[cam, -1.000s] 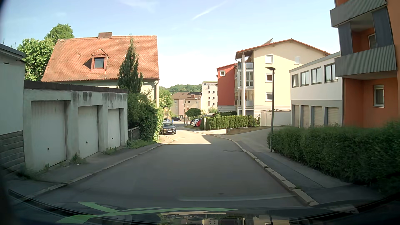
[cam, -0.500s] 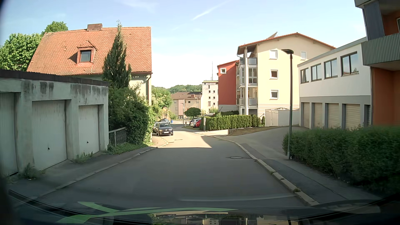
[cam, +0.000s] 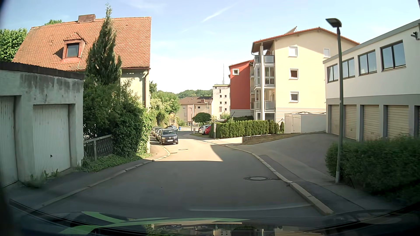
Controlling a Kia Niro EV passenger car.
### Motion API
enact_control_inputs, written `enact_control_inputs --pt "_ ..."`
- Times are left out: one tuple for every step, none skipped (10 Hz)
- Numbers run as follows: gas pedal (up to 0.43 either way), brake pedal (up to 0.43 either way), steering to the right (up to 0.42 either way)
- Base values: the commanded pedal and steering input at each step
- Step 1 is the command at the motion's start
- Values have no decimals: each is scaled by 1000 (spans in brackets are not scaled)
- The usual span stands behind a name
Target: Follow the waypoints while adhering to traffic rules and regulations
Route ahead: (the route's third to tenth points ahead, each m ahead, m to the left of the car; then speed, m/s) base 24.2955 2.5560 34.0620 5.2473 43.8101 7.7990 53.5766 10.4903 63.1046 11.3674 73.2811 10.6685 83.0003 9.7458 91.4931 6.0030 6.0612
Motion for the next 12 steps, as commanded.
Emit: enact_control_inputs --pt "0 128 -10" --pt "0 128 -12" --pt "0 128 -14" --pt "0 134 -15" --pt "0 140 -15" --pt "0 152 -15" --pt "0 159 -15" --pt "0 159 -15" --pt "0 159 -15" --pt "0 165 -15" --pt "0 165 -15" --pt "0 171 -15"
